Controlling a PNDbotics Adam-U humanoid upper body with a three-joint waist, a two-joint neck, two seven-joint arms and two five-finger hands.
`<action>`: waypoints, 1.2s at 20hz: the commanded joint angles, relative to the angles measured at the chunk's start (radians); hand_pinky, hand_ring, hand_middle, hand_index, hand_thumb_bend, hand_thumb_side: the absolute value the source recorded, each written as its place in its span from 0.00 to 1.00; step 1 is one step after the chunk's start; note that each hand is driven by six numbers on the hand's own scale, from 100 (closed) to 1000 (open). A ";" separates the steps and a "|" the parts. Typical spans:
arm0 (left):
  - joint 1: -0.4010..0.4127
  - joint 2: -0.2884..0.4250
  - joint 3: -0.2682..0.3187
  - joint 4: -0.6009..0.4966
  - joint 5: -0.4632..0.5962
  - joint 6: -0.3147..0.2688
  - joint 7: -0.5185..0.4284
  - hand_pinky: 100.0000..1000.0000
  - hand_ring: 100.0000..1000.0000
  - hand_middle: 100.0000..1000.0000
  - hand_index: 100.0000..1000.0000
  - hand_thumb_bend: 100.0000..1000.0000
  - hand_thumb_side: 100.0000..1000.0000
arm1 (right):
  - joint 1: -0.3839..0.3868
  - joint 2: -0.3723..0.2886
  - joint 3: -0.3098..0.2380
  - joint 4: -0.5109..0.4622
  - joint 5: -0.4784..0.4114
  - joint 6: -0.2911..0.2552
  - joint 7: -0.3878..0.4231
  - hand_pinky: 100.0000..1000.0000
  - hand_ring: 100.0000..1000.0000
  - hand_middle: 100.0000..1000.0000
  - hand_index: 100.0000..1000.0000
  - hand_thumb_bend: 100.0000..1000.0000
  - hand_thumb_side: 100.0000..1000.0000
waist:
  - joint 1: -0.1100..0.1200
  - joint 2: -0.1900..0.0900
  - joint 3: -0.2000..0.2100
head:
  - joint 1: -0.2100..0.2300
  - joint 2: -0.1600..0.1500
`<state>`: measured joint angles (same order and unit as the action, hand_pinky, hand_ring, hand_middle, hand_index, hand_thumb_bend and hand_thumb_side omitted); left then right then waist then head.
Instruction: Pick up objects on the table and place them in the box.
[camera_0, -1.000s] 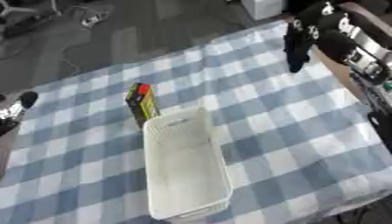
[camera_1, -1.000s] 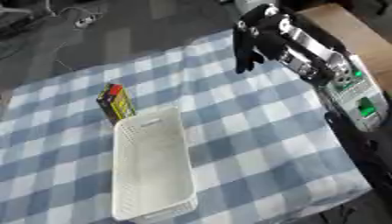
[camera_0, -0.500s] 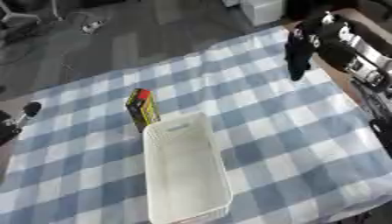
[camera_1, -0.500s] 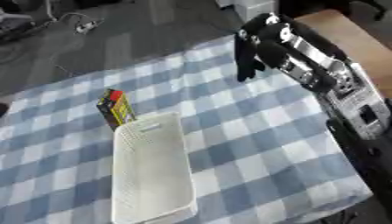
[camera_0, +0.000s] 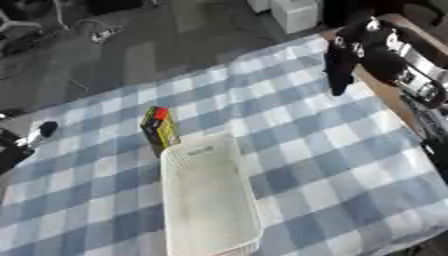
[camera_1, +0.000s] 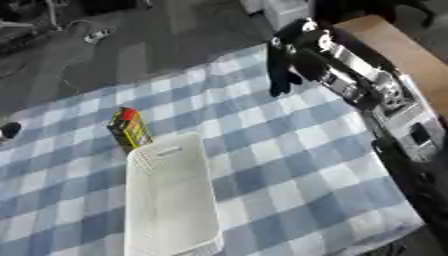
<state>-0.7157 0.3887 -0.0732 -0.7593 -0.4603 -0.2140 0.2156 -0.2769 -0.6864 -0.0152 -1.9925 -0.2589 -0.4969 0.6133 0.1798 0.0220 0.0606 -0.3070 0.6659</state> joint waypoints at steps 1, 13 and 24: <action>-0.033 0.007 -0.005 0.006 0.013 0.001 -0.031 0.37 0.40 0.75 0.81 0.79 0.85 | -0.022 -0.015 -0.005 -0.007 -0.010 -0.128 0.138 0.00 0.21 0.32 0.44 0.00 1.00 | -0.005 -0.015 -0.002 | 0.009 -0.014; -0.075 -0.036 -0.013 0.058 -0.002 0.005 -0.112 0.38 0.40 0.73 0.80 0.78 0.86 | -0.035 -0.013 -0.005 -0.007 -0.024 -0.119 0.152 0.00 0.21 0.32 0.44 0.00 1.00 | -0.004 -0.016 -0.013 | 0.014 -0.015; -0.105 -0.058 -0.028 0.059 -0.038 -0.011 -0.145 0.39 0.40 0.72 0.79 0.84 0.79 | -0.049 -0.011 -0.004 -0.007 -0.039 -0.110 0.163 0.00 0.21 0.32 0.44 0.00 1.00 | -0.003 -0.013 -0.024 | -0.025 -0.026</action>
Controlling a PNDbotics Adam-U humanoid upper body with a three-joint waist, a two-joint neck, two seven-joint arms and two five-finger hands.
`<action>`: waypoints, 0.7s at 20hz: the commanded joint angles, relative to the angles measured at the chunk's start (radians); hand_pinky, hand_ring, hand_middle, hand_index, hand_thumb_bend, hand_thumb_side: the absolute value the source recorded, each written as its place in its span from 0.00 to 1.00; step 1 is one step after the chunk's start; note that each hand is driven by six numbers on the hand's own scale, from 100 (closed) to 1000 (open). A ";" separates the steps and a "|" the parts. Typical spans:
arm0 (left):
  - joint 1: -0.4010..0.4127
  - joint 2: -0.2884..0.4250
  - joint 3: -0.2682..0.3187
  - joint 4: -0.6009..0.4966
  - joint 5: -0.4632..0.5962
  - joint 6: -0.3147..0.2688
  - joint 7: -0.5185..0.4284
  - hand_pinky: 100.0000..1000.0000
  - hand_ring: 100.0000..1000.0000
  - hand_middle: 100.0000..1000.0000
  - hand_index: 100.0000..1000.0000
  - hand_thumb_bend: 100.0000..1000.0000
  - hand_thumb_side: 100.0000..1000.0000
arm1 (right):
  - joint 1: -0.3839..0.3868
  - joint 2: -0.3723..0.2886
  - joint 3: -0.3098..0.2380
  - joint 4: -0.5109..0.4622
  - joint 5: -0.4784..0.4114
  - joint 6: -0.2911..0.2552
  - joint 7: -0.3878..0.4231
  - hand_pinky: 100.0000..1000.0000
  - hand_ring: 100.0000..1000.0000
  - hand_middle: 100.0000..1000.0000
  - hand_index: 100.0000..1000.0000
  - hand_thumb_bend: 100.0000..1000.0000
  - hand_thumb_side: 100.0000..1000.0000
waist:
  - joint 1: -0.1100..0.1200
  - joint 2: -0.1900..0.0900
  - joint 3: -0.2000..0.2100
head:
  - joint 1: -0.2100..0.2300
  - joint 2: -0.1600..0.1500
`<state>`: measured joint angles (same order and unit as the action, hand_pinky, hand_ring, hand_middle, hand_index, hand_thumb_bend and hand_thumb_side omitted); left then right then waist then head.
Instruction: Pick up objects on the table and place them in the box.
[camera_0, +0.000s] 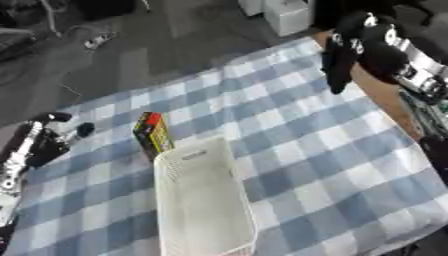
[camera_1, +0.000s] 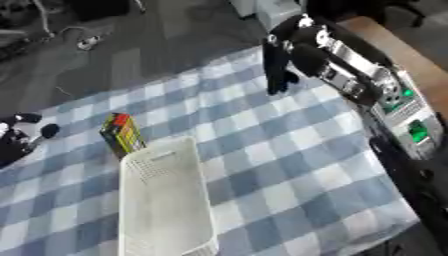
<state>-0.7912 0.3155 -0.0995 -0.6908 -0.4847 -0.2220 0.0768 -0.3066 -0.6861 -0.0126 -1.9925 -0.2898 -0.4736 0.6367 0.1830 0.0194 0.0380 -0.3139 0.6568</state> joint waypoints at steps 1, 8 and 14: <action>-0.032 0.014 -0.003 -0.010 -0.020 -0.004 -0.008 0.39 0.40 0.72 0.78 0.85 0.78 | -0.022 -0.010 -0.007 -0.007 -0.010 -0.133 0.139 0.00 0.21 0.32 0.44 0.00 1.00 | -0.006 -0.010 -0.002 | -0.024 -0.018; -0.045 0.003 -0.007 -0.006 -0.060 -0.009 -0.015 0.39 0.40 0.72 0.78 0.85 0.76 | -0.027 -0.010 -0.006 -0.007 -0.017 -0.131 0.144 0.00 0.21 0.32 0.44 0.00 1.00 | -0.006 -0.009 -0.006 | -0.035 -0.019; -0.055 -0.002 -0.017 -0.012 -0.064 -0.021 -0.033 0.40 0.41 0.72 0.78 0.84 0.77 | -0.029 -0.010 -0.006 -0.007 -0.020 -0.128 0.147 0.00 0.21 0.32 0.44 0.00 1.00 | -0.004 -0.010 -0.009 | -0.020 -0.023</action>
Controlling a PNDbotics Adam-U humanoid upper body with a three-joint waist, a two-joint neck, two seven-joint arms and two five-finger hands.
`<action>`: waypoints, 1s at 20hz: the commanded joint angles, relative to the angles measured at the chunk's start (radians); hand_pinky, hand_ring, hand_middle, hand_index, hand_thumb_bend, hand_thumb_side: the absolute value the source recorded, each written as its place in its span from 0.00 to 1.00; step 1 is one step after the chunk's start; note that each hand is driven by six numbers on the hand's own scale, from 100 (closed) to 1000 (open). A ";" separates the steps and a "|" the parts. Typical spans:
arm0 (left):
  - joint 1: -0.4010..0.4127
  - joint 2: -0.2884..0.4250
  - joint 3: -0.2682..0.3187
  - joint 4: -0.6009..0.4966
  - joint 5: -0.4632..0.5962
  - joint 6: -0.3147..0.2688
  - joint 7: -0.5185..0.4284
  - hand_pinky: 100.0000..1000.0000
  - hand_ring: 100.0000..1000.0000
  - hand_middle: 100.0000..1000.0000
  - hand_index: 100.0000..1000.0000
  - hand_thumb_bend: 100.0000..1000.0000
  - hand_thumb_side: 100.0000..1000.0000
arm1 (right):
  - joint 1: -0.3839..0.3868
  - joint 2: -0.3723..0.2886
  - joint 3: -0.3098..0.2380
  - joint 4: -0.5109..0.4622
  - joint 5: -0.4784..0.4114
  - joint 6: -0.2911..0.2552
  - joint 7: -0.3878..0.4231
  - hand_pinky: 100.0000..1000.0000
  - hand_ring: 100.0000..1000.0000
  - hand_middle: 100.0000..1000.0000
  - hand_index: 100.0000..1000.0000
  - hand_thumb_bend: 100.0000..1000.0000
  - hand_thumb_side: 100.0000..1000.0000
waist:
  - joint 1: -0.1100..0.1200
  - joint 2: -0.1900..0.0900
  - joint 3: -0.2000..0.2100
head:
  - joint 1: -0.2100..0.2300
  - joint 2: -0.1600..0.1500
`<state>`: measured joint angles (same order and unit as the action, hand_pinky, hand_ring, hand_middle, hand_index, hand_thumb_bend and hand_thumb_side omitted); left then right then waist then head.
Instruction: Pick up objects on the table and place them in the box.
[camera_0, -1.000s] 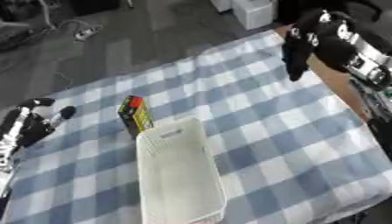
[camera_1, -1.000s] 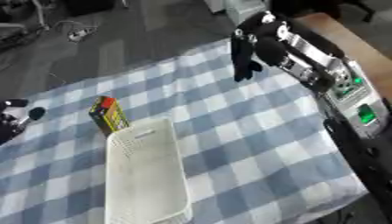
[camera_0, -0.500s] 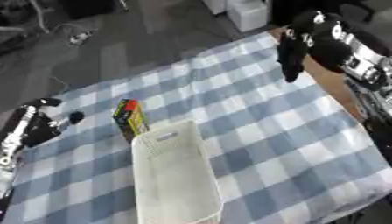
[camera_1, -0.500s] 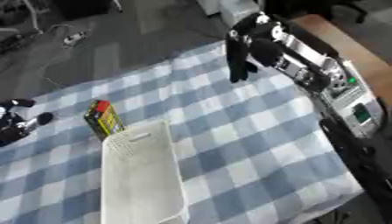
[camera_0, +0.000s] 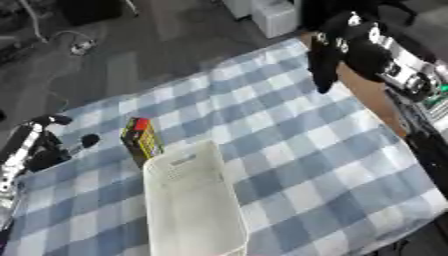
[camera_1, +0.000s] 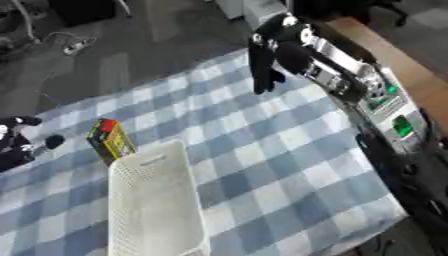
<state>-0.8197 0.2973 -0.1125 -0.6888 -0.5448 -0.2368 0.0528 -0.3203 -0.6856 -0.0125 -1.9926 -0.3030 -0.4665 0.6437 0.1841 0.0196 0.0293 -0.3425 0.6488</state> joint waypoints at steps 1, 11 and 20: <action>-0.028 0.017 -0.007 -0.019 -0.002 -0.011 -0.015 0.40 0.41 0.72 0.78 0.84 0.77 | -0.016 -0.010 -0.006 -0.007 -0.008 -0.134 0.140 0.00 0.21 0.32 0.44 0.00 1.00 | -0.005 -0.010 -0.001 | 0.014 -0.018; -0.036 0.036 -0.034 -0.044 0.019 -0.118 -0.150 0.42 0.43 0.73 0.79 0.87 0.75 | -0.019 -0.006 -0.005 -0.007 -0.011 -0.123 0.144 0.00 0.21 0.32 0.45 0.00 1.00 | -0.001 -0.012 -0.006 | 0.016 -0.049; -0.056 0.055 -0.064 -0.077 0.000 -0.145 -0.264 0.44 0.46 0.74 0.80 0.91 0.70 | -0.025 -0.006 -0.002 -0.007 -0.019 -0.115 0.149 0.00 0.21 0.32 0.45 0.00 1.00 | 0.004 -0.017 -0.011 | 0.014 -0.068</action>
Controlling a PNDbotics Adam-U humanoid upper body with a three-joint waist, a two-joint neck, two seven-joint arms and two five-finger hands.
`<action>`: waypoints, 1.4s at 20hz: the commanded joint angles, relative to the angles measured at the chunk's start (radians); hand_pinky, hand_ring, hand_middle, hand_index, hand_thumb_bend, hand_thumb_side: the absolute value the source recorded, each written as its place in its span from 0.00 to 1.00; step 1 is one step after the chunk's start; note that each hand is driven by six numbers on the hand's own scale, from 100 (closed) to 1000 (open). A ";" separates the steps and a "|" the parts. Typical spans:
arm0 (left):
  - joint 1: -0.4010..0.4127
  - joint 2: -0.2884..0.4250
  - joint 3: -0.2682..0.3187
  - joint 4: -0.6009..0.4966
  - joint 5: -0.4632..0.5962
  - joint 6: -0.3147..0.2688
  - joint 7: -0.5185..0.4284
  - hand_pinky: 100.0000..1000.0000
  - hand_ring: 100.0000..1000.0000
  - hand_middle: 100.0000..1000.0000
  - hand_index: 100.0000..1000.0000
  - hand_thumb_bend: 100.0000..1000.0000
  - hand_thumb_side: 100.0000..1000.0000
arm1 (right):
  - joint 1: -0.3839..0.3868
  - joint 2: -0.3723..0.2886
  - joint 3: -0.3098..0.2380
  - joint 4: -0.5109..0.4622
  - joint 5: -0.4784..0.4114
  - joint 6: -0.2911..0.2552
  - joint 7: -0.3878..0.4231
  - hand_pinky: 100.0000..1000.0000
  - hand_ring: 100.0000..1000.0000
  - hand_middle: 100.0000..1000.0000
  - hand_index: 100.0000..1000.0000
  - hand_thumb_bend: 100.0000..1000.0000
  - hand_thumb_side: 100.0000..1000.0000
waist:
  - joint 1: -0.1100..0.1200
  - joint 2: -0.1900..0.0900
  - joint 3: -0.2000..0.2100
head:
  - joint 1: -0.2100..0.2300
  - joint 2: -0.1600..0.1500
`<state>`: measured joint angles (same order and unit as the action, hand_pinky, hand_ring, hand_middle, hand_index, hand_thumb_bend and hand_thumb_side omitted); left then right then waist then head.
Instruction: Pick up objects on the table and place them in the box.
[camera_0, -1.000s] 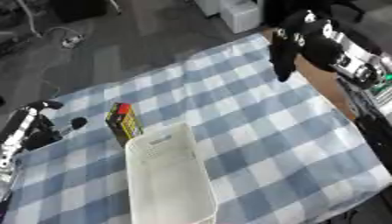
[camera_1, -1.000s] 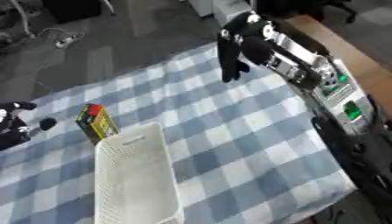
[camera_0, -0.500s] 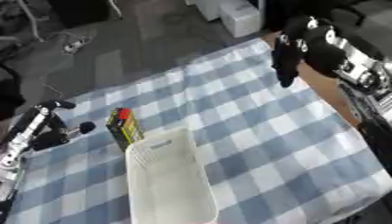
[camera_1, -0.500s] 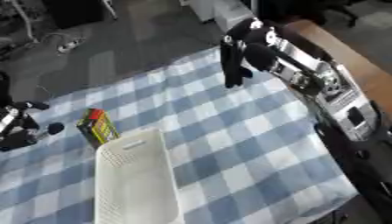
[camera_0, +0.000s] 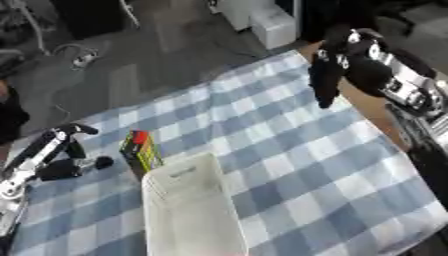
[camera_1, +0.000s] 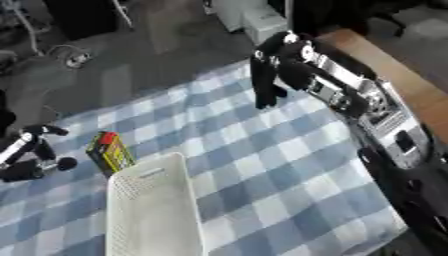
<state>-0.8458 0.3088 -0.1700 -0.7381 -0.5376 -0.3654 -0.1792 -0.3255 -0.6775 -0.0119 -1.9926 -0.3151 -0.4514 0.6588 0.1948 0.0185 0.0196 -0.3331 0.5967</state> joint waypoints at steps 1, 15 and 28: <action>-0.032 0.047 -0.010 -0.032 -0.012 -0.029 -0.045 0.45 0.46 0.73 0.79 0.91 0.68 | -0.021 -0.014 -0.003 -0.007 -0.010 -0.128 0.133 0.00 0.21 0.32 0.45 0.00 1.00 | -0.006 -0.017 -0.002 | 0.004 -0.018; -0.082 0.090 -0.006 -0.015 -0.207 -0.213 0.022 0.51 0.52 0.71 0.78 0.87 0.64 | -0.035 -0.017 -0.002 -0.007 -0.026 -0.119 0.140 0.00 0.21 0.32 0.45 0.00 1.00 | 0.000 -0.015 -0.011 | 0.005 -0.039; -0.146 0.115 -0.002 0.028 -0.386 -0.268 0.094 0.55 0.59 0.70 0.77 0.85 0.64 | -0.055 -0.018 0.001 -0.007 -0.034 -0.108 0.156 0.00 0.21 0.33 0.45 0.00 1.00 | 0.006 -0.012 -0.022 | 0.002 -0.068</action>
<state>-0.9616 0.3810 -0.1823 -0.7054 -0.9093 -0.6287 -0.0926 -0.3636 -0.6777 -0.0065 -1.9926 -0.3433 -0.4306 0.6797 0.2075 0.0149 -0.0044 -0.3338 0.5429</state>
